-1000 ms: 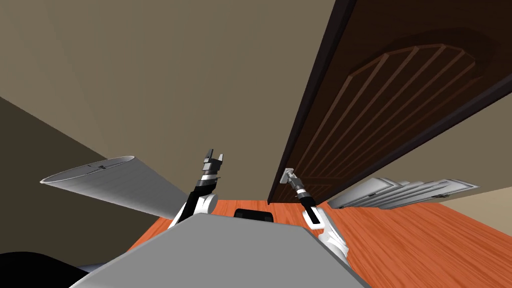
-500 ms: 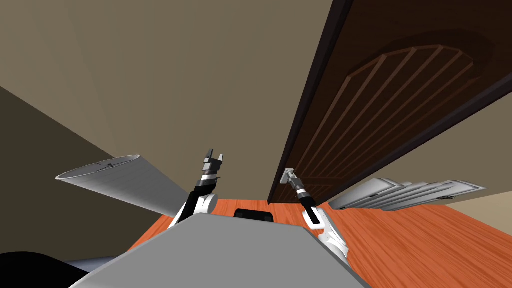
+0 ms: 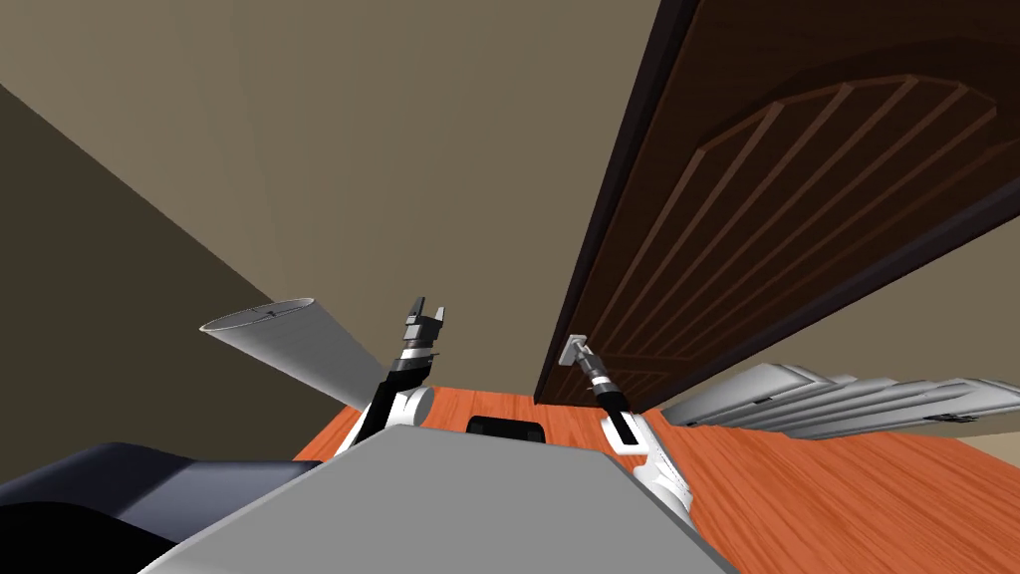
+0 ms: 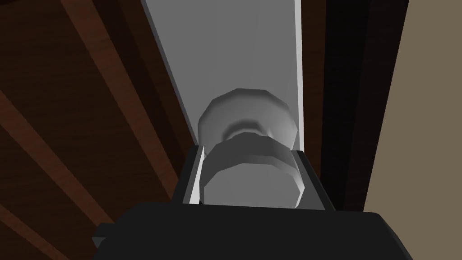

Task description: Pull the door open

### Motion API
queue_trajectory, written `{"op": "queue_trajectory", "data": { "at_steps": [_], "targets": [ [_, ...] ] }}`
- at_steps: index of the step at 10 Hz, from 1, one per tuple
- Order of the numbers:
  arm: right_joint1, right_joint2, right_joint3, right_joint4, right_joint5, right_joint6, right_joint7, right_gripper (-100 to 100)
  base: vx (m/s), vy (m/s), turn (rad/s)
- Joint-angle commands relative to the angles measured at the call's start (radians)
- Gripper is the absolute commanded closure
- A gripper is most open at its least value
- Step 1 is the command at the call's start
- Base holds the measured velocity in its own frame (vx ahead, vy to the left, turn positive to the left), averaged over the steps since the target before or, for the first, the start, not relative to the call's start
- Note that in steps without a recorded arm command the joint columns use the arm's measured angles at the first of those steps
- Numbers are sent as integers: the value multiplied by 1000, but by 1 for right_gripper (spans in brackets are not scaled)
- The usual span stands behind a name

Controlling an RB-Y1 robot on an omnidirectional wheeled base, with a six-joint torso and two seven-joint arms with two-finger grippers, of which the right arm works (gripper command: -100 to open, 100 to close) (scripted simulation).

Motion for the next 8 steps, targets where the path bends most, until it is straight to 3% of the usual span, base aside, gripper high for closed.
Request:
{"op": "queue_trajectory", "data": {
  "at_steps": [1,2,3,5,6,8],
  "targets": [
    [-2,2,11,-2,-45,3,-50,100,-80,-50,133],
    [-2,1,16,-3,-77,6,-78,100,-89,-52,101],
    [-2,1,16,-3,-78,6,-90,100,-61,-43,62],
    [-2,0,26,-5,-144,15,-153,100,-73,-42,130],
    [-2,0,26,-5,-147,15,-163,100,-58,-43,60],
    [-3,-2,38,-8,-216,24,-227,100,-82,-37,105]
  ]
}}
